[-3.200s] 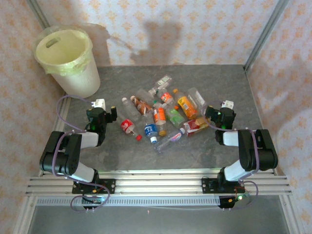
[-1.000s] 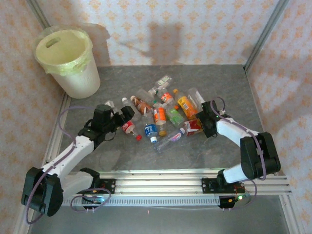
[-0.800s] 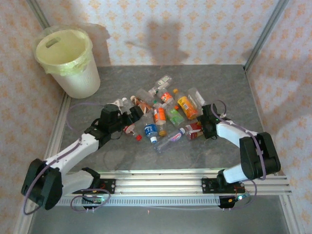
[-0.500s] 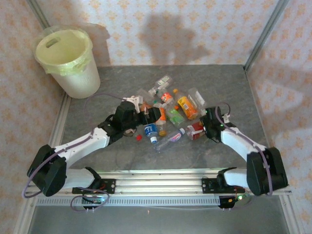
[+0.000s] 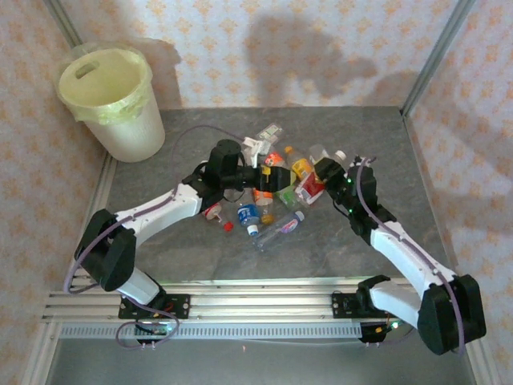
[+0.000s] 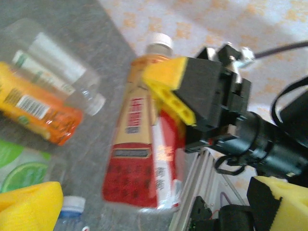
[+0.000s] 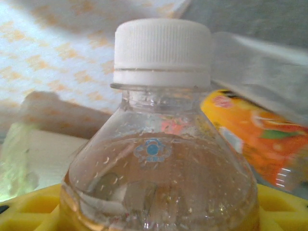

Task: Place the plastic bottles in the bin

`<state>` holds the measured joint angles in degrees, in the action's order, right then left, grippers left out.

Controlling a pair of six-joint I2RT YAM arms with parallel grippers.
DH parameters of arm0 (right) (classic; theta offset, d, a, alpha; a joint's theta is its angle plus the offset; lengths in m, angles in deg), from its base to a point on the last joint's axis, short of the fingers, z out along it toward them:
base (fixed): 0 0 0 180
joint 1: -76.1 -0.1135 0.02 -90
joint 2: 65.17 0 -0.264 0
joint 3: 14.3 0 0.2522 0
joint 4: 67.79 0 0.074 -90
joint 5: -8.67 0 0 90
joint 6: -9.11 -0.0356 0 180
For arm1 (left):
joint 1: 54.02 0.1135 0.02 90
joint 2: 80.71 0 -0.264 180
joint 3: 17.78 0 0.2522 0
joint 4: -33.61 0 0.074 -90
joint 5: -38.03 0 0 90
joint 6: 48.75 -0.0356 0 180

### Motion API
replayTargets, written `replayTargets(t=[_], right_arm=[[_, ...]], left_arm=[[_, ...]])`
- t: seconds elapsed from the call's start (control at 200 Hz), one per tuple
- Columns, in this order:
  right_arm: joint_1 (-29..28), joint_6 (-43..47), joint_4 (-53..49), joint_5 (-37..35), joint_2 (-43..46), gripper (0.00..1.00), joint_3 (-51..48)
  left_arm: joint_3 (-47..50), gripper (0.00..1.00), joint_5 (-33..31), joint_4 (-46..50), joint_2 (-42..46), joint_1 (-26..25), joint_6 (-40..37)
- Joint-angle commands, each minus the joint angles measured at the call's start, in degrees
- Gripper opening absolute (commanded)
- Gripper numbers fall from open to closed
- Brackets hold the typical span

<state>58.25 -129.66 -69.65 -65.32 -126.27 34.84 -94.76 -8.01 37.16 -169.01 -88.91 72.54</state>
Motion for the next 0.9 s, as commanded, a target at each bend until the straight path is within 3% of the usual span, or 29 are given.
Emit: replayTargets(t=[0.0,0.22,0.365,0.545,0.701,0.791,0.896], right_arm=[[-0.9,2.7,8.8,5.3,-1.9,0.55,4.7],[-2.1,3.9,10.5,14.0,-3.4,0.56,8.3],[-5.2,5.5,11.9,16.2,-3.8,0.57,9.2],[-6.7,1.8,15.4,16.1,-5.3,0.58,10.0],[-6.8,1.2,15.3,16.0,-5.6,0.59,11.1],[-6.8,1.0,14.6,16.6,-5.6,0.63,11.7],[-6.8,0.2,13.2,16.8,-5.6,0.76,12.5]], left_arm=[[-5.1,1.00,4.6,7.8,-0.6,-0.5,-8.9],[-11.4,1.00,0.8,18.7,-2.9,-0.5,-14.4],[-12.5,1.00,4.0,16.8,-4.5,-1.3,-14.0],[-10.7,0.87,8.4,10.9,-4.8,-1.7,-11.4],[-8.6,0.62,6.5,10.4,-3.3,-1.7,-11.5],[-7.0,0.60,3.6,8.7,-1.9,-1.6,-10.5],[-6.7,0.59,-0.6,8.4,-1.5,-1.6,-10.0]])
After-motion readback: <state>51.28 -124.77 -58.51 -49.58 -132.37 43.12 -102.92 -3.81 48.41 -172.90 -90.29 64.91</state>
